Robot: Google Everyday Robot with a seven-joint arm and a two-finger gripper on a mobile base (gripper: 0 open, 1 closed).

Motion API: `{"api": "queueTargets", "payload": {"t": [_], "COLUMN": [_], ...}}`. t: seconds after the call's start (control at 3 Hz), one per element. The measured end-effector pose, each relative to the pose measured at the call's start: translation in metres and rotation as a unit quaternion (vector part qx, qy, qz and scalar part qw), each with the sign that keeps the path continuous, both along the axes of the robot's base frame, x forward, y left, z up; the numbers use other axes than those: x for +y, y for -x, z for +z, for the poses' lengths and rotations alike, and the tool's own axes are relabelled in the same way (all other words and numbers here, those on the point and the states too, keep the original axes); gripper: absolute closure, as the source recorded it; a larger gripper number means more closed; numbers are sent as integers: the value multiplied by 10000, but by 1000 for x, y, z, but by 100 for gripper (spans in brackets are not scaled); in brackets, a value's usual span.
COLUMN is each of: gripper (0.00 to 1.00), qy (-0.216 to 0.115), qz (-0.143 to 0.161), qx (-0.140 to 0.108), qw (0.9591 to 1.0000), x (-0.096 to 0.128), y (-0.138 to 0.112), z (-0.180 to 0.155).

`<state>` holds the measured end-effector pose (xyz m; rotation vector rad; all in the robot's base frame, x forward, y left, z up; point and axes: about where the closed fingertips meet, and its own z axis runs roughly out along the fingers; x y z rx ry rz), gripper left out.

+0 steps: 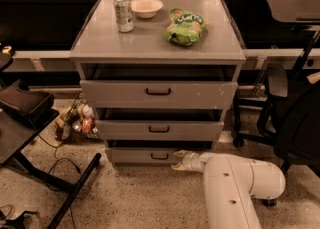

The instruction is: Close bottom drawer

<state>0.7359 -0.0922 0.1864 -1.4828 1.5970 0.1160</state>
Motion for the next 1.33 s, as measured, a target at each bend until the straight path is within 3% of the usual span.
{"api": "queueTargets", "payload": {"t": [0.33,0.67,1.0,1.33], "gripper": [64,87,100,100], "qy": [359,1036,1802,2477], "qz": [-104,-109,-87,-156], "qx": [-187,-332,-137,150], "qw": [9991,9940,9835,9686], "x": [-26,-44,-56,-67], "y": [5,13,27,38], "z": [31,89,138,191]}}
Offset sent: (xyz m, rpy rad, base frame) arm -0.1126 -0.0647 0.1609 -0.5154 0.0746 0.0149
